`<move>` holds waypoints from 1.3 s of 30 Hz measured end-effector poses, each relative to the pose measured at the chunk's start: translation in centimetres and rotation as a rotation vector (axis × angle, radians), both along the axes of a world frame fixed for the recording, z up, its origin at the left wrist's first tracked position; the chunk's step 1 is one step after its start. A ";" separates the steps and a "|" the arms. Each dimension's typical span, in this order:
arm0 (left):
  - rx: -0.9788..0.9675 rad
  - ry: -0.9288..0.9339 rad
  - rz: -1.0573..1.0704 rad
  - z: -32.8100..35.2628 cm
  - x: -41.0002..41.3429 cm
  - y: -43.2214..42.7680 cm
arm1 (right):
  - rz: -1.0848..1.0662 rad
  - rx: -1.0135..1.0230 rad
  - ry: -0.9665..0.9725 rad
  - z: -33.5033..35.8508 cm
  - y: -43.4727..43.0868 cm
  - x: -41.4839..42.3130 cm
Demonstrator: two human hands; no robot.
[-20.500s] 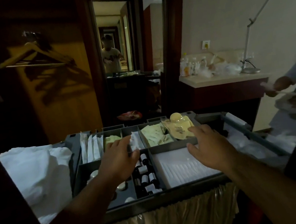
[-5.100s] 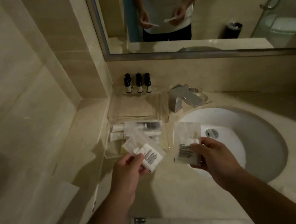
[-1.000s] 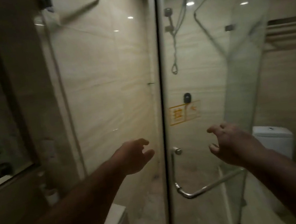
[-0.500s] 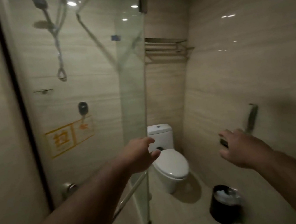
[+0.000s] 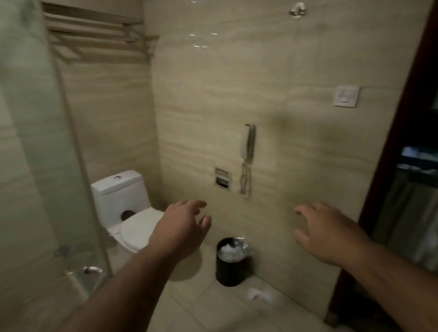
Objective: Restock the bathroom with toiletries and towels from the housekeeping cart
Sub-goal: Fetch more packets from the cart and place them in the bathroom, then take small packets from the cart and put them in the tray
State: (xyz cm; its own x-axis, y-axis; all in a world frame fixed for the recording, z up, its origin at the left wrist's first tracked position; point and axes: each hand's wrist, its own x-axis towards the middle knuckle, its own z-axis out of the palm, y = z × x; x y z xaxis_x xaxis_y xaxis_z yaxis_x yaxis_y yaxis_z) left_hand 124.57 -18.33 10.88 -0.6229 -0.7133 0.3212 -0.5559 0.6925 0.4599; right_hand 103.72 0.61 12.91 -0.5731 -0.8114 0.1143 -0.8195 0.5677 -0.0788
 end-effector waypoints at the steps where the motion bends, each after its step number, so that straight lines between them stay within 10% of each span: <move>1: 0.013 -0.006 -0.031 -0.3 -1.6 0.1 | -0.031 -0.005 -0.002 0.1 0.7 -1.4; 39: -0.072 -0.175 -0.728 3.8 -56.0 16.1 | -0.652 -0.217 0.028 3.0 24.5 -41.1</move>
State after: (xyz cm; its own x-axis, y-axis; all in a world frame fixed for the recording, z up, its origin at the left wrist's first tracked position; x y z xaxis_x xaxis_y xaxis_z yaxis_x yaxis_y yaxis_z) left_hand 68.56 -2.27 14.66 -0.9755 -0.0825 0.2041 -0.0068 0.9380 0.3465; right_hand 62.61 25.09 15.94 -0.9308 -0.2592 0.2576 -0.3196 0.9192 -0.2302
